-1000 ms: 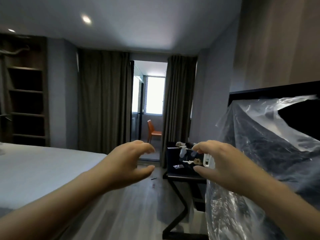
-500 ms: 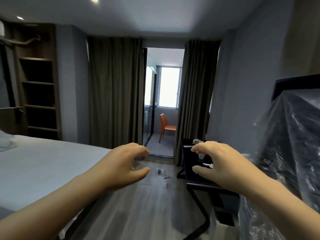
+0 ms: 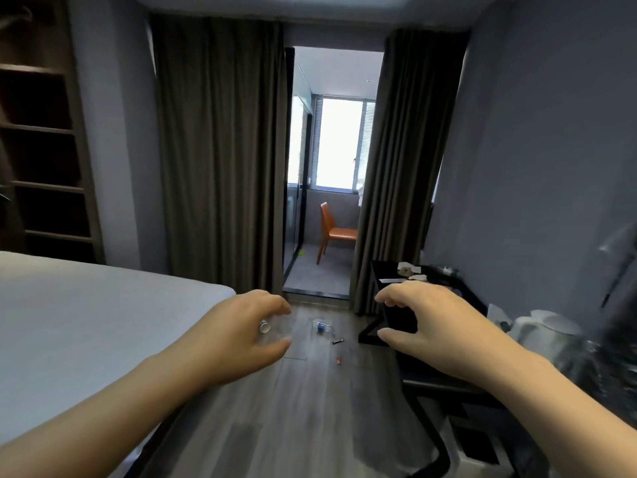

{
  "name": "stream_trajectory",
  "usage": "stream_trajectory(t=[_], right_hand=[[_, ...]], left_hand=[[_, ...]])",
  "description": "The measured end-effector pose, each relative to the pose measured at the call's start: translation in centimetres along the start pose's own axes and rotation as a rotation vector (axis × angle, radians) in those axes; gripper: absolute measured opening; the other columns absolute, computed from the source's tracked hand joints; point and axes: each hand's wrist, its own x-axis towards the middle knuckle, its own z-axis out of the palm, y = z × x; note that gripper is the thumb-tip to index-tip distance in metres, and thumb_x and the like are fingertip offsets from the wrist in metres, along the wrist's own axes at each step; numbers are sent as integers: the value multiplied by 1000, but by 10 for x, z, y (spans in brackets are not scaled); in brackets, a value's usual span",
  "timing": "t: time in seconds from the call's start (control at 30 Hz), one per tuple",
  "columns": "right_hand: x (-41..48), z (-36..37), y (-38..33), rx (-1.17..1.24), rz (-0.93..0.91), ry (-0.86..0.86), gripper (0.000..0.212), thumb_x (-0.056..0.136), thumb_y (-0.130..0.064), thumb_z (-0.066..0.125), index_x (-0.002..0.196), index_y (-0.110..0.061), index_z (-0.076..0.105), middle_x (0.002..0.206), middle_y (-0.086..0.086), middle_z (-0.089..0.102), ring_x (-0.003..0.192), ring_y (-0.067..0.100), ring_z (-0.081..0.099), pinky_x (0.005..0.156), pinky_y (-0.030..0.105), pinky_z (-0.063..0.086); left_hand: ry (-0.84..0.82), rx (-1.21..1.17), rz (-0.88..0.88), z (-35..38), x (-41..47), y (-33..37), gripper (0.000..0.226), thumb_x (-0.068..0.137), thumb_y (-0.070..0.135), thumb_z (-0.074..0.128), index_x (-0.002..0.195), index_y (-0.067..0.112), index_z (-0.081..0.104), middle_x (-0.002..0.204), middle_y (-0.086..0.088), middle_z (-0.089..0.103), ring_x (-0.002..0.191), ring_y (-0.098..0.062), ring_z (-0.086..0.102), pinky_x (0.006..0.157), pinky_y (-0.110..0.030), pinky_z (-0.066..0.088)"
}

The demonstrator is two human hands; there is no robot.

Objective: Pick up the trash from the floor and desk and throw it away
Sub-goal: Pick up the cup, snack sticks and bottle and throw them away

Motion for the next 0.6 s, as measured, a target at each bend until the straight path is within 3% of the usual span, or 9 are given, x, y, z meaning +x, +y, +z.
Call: stream_trajectory(t=[0.27,0.6], right_hand=[[119,63,79,56,41,-21,44,81,-46,63,122,-30,56,115,-13,59,106,5,54,91,27,47],[262,124,176,110,23,-54,44,81,-51,60,121,-32,56,111,-16,57,104,3,54,88,24,47]], left_hand=[[-40,-5,-35,61,119,-71,40,83,46,63,120,32,57,111,17,58,99,-2,55,87,-20,48],[-45,-27,-116,134,260,-145,38,80,44,66,115,30,61,109,15,60,100,-3,57,88,-23,48]])
